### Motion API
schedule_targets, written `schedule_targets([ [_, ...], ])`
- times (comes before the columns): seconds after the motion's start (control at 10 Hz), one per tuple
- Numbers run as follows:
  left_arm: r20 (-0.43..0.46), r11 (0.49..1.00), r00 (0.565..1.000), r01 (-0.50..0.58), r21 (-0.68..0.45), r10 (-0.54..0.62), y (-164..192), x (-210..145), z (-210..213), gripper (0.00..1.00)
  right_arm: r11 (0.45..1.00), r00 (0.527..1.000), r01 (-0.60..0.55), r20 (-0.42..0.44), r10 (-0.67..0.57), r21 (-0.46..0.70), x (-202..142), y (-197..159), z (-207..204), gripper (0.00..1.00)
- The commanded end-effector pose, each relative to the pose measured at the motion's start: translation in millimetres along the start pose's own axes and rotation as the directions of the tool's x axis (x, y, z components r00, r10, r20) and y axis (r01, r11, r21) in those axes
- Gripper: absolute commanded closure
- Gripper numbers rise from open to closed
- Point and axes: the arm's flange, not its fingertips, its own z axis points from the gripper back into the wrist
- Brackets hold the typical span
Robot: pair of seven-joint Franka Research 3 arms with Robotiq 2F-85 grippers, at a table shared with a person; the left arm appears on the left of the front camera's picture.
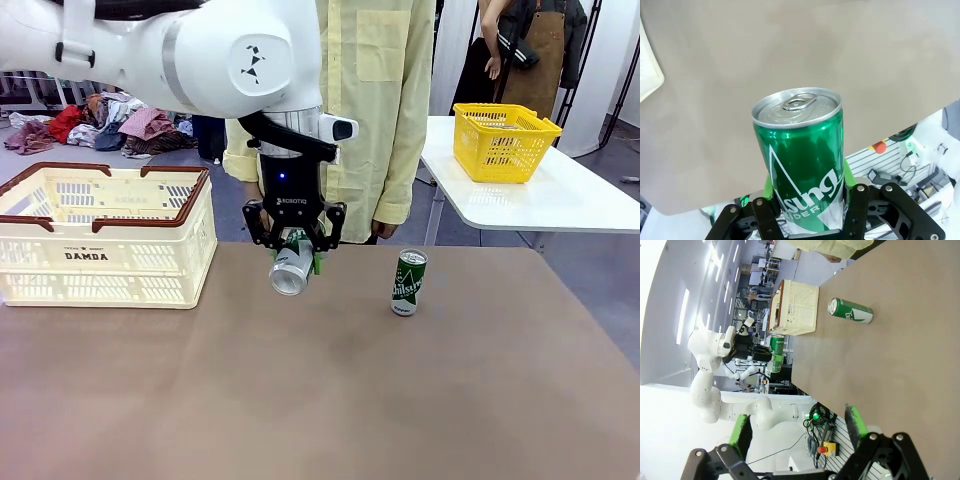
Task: Place the drinks into the Shopping basket.
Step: Pick up one drink and place it into the Shopping basket.
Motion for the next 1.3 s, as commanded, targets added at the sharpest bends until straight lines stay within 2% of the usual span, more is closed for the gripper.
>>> schedule_targets([
  [0.0, -0.011, 0.999, 1.000, 0.020, 0.031, -0.020, -2, 3, 3, 1.00, 1.000, 1.000, -0.018, -0.007, 0.018, -0.002, -2, 1, 2, 0.00],
  [0.3, -0.014, 1.000, 1.000, 0.013, 0.014, -0.013, -4, 2, -8, 1.00, 1.000, 1.000, -0.018, -0.007, 0.018, -0.002, -2, 1, 2, 0.00],
  [0.5, 0.155, 0.999, 0.987, 0.042, 0.019, -0.045, 39, 3, 15, 1.00, 1.000, 1.000, -0.018, -0.007, 0.018, -0.002, -2, 1, 2, 0.00],
  [0.7, 0.254, 0.998, 0.966, -0.047, -0.029, 0.052, 113, 5, 51, 1.00, 1.000, 1.000, -0.018, -0.007, 0.018, -0.002, -2, 1, 2, 0.00],
  [0.8, 0.281, 0.989, 0.949, -0.138, -0.048, 0.146, 154, 11, 65, 1.00, 1.000, 1.000, -0.018, -0.007, 0.018, -0.002, -2, 1, 2, 0.00],
  [0.9, 0.267, 0.991, 0.954, -0.121, -0.063, 0.134, 194, 21, 75, 1.00, 1.000, 1.000, -0.018, -0.007, 0.018, -0.002, -2, 1, 2, 0.00],
  [1.0, 0.256, 0.978, 0.944, -0.200, -0.060, 0.208, 235, 30, 83, 1.00, 1.000, 1.000, -0.018, -0.007, 0.018, -0.002, -2, 1, 2, 0.00],
  [1.2, 0.250, 0.965, 0.932, -0.252, -0.067, 0.261, 307, 44, 95, 1.00, 1.000, 1.000, -0.018, -0.007, 0.018, -0.002, -2, 1, 2, 0.00],
])
